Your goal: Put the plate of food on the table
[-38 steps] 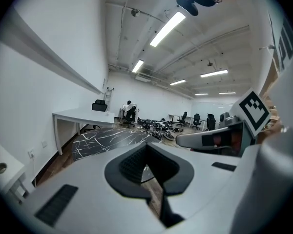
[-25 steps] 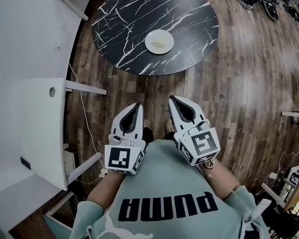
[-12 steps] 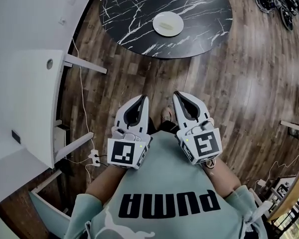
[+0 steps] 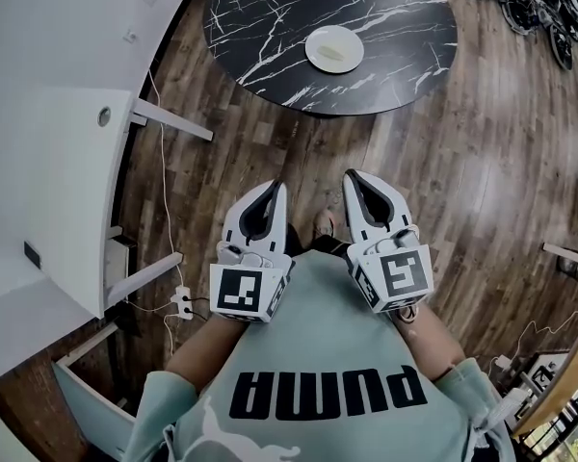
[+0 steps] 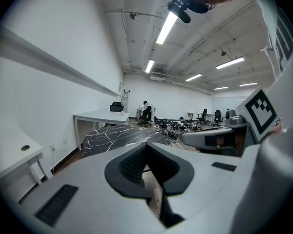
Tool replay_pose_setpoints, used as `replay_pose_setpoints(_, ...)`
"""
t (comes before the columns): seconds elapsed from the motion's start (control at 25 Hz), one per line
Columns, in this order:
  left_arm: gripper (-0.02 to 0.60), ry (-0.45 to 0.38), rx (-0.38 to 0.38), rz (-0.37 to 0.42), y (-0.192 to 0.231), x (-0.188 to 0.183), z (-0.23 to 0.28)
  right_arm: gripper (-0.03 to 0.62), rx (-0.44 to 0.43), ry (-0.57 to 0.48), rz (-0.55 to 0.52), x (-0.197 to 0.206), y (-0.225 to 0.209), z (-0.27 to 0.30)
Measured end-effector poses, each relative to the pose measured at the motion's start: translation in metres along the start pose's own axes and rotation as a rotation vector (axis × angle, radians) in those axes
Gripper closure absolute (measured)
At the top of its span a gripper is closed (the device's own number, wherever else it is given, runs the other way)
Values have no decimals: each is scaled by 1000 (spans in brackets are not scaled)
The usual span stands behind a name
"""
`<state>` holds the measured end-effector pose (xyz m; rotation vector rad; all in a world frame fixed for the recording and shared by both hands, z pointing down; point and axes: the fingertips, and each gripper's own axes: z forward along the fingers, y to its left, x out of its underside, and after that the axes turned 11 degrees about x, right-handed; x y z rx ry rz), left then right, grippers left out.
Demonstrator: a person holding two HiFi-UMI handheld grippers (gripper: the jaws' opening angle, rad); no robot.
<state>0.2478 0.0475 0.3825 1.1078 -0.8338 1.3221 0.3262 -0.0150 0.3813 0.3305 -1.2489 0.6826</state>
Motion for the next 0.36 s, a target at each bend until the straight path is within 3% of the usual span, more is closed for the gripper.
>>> replay_pose_setpoints(0.36, 575, 5, -37, -17, 14, 6, -4, 588, 25, 10, 9, 2, -3, 4)
